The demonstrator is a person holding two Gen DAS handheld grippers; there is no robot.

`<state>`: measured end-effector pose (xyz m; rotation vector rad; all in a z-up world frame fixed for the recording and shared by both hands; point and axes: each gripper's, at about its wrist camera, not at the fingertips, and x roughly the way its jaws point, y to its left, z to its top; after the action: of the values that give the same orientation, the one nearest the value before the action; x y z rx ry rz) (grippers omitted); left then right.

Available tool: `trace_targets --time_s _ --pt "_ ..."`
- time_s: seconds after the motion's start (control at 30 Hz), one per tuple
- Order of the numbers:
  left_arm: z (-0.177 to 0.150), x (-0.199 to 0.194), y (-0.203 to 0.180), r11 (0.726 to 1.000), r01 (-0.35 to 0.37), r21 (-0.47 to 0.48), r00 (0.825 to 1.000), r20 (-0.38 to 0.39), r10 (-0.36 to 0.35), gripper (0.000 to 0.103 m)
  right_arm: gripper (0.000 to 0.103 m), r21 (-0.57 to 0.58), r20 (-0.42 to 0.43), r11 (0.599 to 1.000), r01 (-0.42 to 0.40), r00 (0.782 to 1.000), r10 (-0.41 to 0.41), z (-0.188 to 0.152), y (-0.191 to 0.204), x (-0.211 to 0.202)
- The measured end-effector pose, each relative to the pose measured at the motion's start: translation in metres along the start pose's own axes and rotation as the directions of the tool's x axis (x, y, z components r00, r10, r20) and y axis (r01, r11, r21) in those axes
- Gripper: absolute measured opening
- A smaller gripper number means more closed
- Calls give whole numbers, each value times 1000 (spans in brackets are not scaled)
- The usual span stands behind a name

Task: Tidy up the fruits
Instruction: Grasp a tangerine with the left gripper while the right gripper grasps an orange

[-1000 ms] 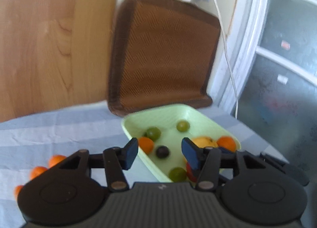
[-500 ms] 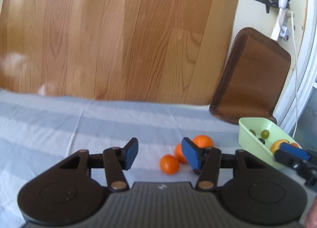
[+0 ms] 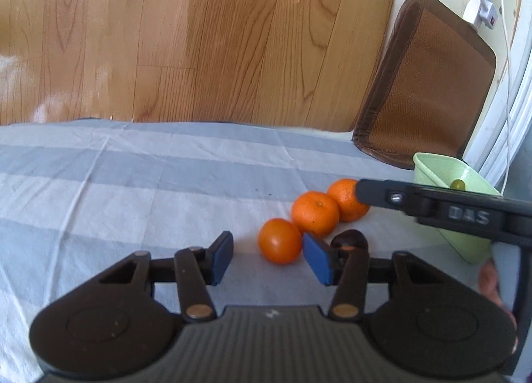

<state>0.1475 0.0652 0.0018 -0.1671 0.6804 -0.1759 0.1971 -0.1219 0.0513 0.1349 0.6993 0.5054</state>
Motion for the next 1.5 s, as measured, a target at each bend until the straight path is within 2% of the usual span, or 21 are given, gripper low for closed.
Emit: trace_targets --time_s 0.1,0.2,0.27,0.33,0.43,0.57,0.73,0.83,0.93,1.0,1.2,1.3,1.4,1.5 --pt "0 2 -2 1000 12 15 1000 -5 -11 32 44 84 -54 996 -28 998 33 -3 -9 16" --pt "0 2 -3 1000 17 23 1000 -3 -17 29 41 157 -41 986 -50 998 57 -2 -16 12" --pt "-1 -3 -3 1000 22 18 1000 8 -22 29 40 157 10 986 -54 999 54 -1 -15 -5" --pt "-5 -11 -4 999 45 12 999 11 -45 29 40 125 57 990 -61 997 54 -2 -9 -25" --pt "-21 -31 -17 995 89 41 996 2 -89 29 40 48 83 996 -69 994 65 -18 1 -60" --pt "-52 -67 -44 980 159 120 987 -6 -159 29 40 -100 76 995 -12 997 20 -57 20 -106" --pt "-84 -95 -69 958 240 156 971 -37 -238 29 40 -198 75 979 54 996 -39 -91 33 -142" --pt "-98 -98 -80 956 219 196 976 -42 -215 30 41 -237 83 969 75 995 -57 -102 35 -148" --pt "-100 -102 -86 957 189 220 982 -27 -188 31 42 -288 57 953 98 995 -85 -108 37 -142" --pt "-100 -101 -86 959 179 221 984 -28 -177 32 43 -313 70 943 114 993 -97 -113 41 -142" --pt "-97 -99 -88 965 157 211 988 -28 -154 34 44 -290 41 951 104 995 -96 -112 36 -140" --pt "-98 -96 -90 966 143 214 990 -27 -141 31 43 -274 25 958 87 996 -83 -112 33 -139" --pt "-96 -97 -91 967 148 206 989 -34 -145 30 41 -278 50 957 77 997 -65 -113 33 -144" --pt "-78 -93 -94 965 195 175 981 -43 -191 30 41 -270 122 957 109 989 -78 -109 30 -152"
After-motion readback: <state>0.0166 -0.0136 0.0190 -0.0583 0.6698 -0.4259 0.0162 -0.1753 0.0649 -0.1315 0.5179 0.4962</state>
